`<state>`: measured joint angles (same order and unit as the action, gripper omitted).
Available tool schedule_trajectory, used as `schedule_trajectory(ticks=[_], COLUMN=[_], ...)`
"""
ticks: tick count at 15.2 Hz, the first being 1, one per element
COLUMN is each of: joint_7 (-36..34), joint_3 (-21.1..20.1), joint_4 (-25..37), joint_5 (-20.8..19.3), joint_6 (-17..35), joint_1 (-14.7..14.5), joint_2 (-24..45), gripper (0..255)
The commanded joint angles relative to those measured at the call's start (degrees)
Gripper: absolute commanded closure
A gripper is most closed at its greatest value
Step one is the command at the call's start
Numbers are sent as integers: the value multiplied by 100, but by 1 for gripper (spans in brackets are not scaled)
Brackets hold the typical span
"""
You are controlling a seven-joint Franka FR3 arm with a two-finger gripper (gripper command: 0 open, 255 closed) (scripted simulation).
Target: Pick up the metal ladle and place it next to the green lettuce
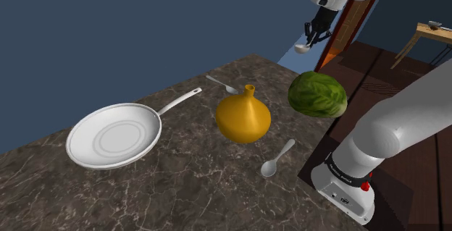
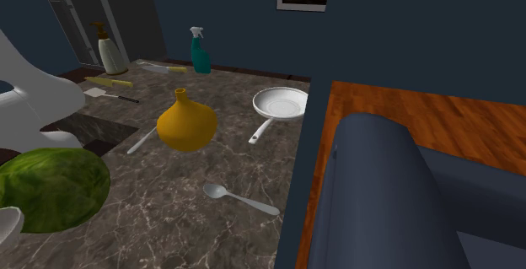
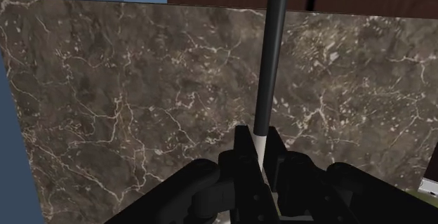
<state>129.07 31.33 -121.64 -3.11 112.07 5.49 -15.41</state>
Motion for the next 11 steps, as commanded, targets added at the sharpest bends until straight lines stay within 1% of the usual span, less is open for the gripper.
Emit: schedule_trajectory(ticks=[1, 11], joint_7=[14, 147], joint_3=[16, 125], joint_4=[-128, -712], joint_5=[11, 106], joint_6=[157, 937], joint_1=[-1, -7], joint_2=[30, 252], gripper=[255, 255])
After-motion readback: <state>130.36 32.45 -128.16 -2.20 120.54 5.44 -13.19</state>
